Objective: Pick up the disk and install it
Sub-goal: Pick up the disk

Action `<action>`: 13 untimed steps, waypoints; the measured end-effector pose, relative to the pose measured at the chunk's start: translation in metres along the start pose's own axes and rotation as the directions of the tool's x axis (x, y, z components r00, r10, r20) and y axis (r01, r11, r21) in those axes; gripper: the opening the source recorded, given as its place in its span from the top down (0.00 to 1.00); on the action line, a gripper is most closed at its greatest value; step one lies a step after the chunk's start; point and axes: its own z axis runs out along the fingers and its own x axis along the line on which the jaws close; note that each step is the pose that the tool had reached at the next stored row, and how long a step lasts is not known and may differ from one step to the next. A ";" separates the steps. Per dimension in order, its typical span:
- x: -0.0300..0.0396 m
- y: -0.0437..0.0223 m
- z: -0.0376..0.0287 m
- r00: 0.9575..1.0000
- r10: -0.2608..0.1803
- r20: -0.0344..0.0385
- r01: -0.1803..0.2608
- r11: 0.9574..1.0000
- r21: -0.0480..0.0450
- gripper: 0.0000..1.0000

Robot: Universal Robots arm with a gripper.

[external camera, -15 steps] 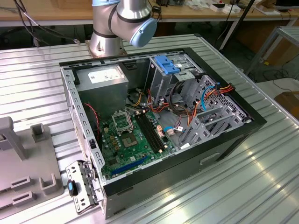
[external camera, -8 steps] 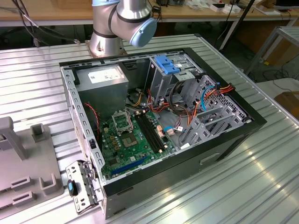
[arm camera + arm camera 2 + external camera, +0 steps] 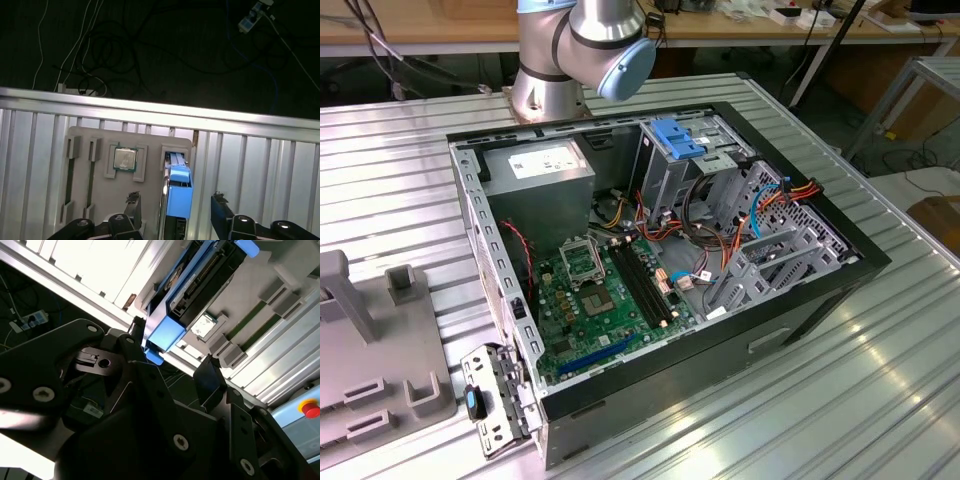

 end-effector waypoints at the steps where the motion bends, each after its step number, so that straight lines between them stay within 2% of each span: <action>1: 0.0000 0.0000 0.0005 1.000 0.000 0.000 0.000 1.000 0.000 0.34; 13: -0.0003 -0.0001 0.0062 1.000 0.000 0.000 0.000 1.000 0.000 0.34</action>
